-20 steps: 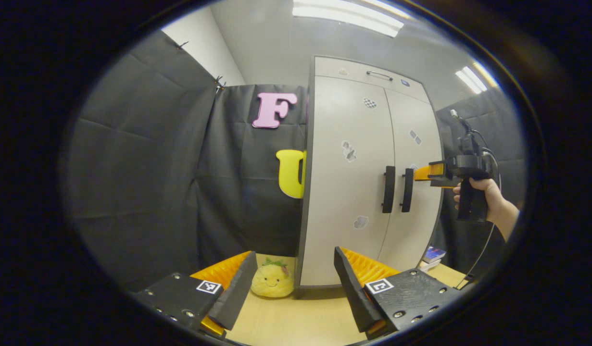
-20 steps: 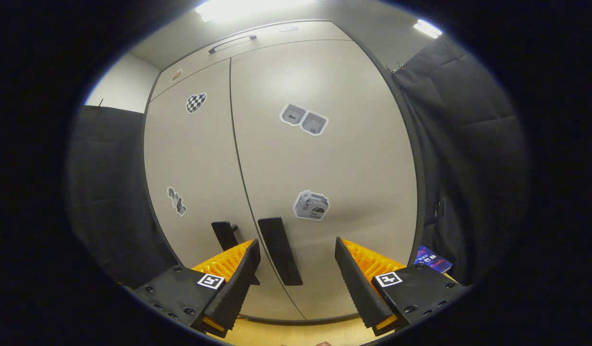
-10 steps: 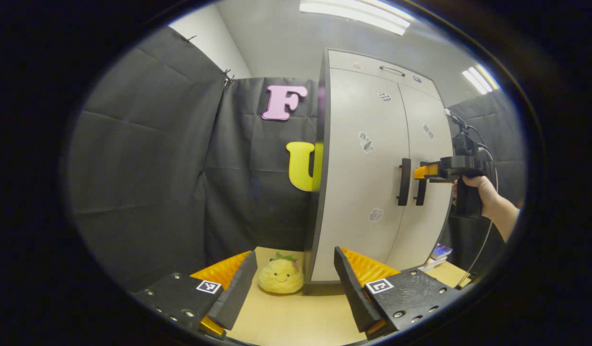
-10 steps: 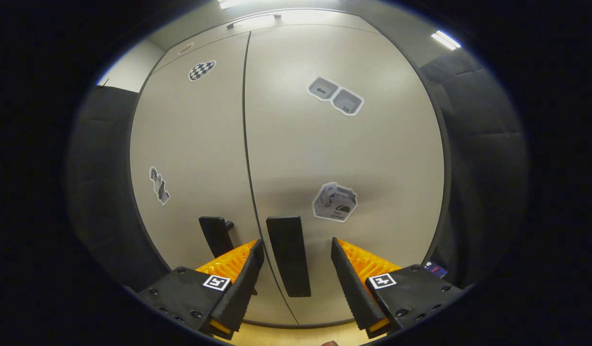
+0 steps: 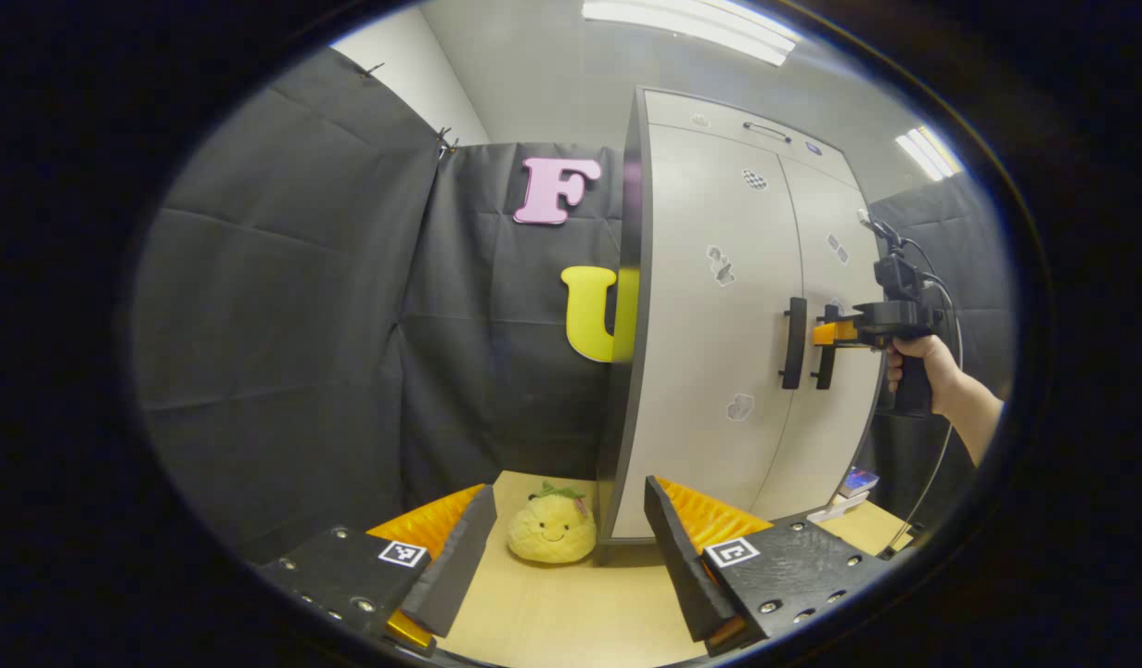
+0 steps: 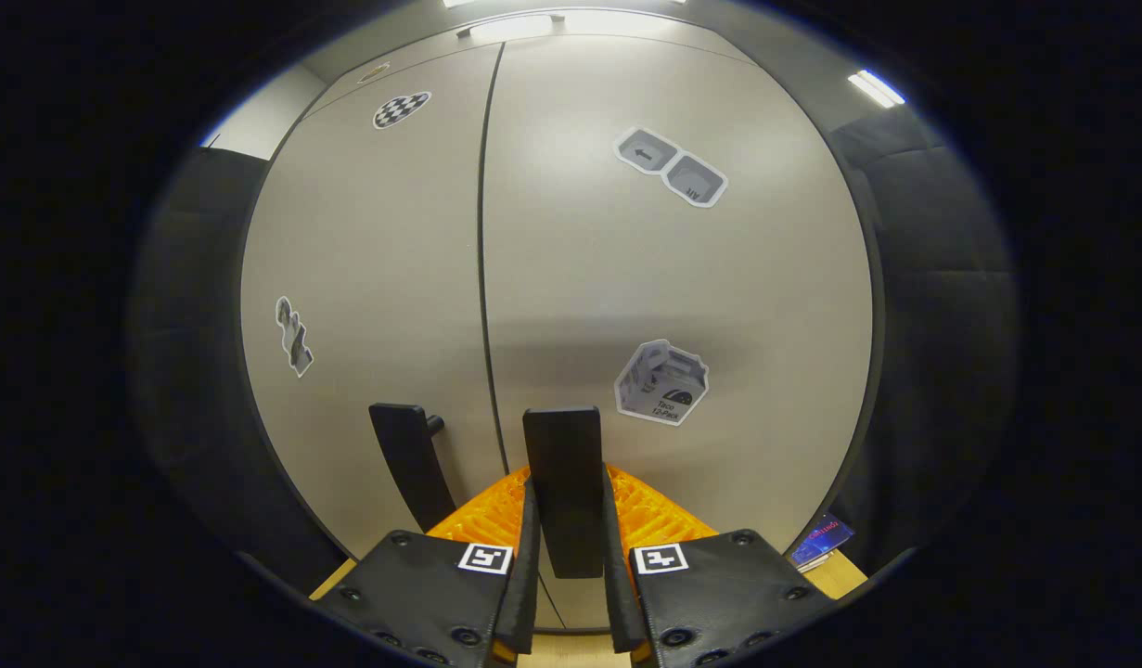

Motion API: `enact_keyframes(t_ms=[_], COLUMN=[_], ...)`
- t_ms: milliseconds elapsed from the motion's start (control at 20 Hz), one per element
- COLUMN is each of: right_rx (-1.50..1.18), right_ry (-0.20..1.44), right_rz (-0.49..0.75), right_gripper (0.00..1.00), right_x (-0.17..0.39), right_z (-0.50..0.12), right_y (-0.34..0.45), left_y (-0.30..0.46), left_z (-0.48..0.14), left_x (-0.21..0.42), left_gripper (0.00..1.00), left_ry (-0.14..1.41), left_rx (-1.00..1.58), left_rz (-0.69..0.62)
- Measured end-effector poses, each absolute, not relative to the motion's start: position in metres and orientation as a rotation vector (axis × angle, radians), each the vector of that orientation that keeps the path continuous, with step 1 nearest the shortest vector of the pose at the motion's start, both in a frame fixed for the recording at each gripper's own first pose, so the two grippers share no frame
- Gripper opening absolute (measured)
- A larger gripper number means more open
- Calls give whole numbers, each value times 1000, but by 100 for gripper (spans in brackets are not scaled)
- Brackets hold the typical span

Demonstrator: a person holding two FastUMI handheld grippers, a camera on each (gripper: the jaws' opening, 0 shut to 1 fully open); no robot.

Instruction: Open the right door of the double-door shoe cabinet with the right hand, and open the left door with the left hand.

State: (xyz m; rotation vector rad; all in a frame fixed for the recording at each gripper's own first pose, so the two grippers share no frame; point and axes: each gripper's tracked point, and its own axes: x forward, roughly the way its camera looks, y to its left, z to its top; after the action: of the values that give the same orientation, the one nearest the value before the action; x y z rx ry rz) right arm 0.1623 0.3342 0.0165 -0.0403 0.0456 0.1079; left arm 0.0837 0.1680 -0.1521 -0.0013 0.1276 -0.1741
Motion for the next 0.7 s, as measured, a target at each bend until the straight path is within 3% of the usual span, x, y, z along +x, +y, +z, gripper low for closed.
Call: enact_keyframes(t_ms=[300, 350, 650, 700], right_rx=[-31, -34, -34, -30], right_ry=[36, 34, 13, 10], right_rz=[164, 164, 193, 204], right_gripper=[6, 5, 5, 2], right_x=[160, 161, 146, 141], right_z=[16, 15, 14, 13], right_y=[335, 336, 332, 331], left_y=[159, 157, 142, 139], left_z=[-156, -157, -159, -161], left_x=[77, 76, 61, 58], left_gripper=[93, 89, 93, 89], left_ry=[135, 138, 146, 151], left_rx=[15, 16, 15, 17], left_rz=[-196, -200, -223, -226])
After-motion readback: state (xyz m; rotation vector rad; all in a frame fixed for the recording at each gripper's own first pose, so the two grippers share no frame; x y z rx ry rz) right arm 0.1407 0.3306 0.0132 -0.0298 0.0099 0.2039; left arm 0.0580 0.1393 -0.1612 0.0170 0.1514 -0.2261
